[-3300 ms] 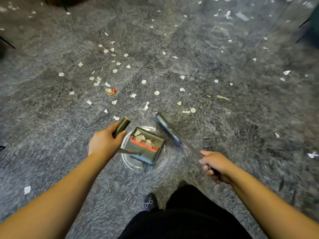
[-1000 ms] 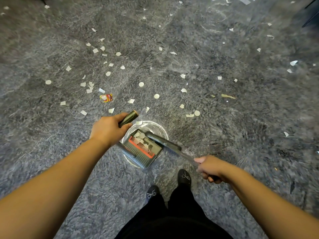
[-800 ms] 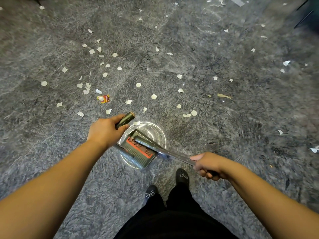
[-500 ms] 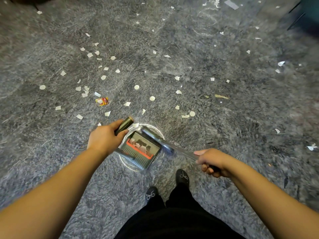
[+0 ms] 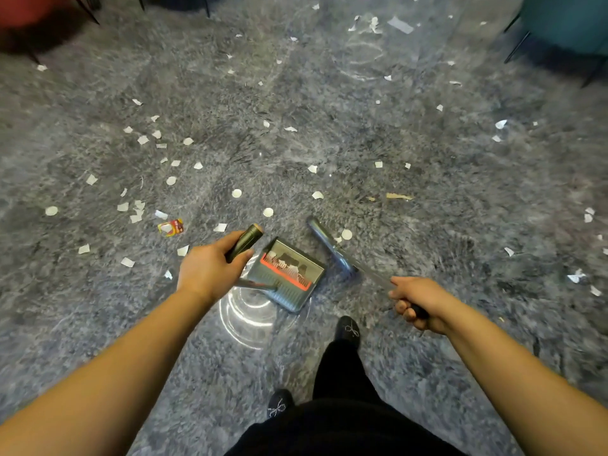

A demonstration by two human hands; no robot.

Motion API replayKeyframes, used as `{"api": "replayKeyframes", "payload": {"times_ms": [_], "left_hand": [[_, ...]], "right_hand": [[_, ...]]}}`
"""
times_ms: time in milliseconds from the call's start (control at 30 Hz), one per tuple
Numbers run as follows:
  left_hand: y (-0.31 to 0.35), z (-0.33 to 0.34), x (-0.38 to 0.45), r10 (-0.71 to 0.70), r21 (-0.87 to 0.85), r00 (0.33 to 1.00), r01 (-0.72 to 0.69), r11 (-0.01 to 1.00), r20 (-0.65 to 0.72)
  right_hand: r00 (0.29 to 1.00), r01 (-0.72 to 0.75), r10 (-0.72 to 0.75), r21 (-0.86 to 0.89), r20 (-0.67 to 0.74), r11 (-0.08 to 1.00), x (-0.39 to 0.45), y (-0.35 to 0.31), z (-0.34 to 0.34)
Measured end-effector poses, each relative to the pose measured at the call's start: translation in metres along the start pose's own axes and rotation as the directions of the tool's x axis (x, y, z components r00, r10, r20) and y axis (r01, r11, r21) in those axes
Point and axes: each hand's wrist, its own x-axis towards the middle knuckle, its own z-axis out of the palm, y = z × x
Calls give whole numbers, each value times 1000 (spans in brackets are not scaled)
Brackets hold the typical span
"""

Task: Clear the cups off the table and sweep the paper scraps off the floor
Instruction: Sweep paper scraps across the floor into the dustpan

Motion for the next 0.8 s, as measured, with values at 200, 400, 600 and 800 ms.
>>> {"api": "replayKeyframes", "payload": {"times_ms": [200,400,600,800], "left_hand": [[65,29,61,35,48,998,-37,998,44],[113,56,126,-29,155,997,17,988,75],[148,61,168,-27,162,997,16,987,67],[156,63,171,-2,190,999,-8,982,53]], "right_hand": [[999,-34,34,-7,-37,999,38,-34,-68],[995,-84,82,-52,-50,995,84,-71,-123],[988,-151,150,-229,-22,962,117,-93,-137],[984,-93,136,-318,115,943,111,-82,-117]]}}
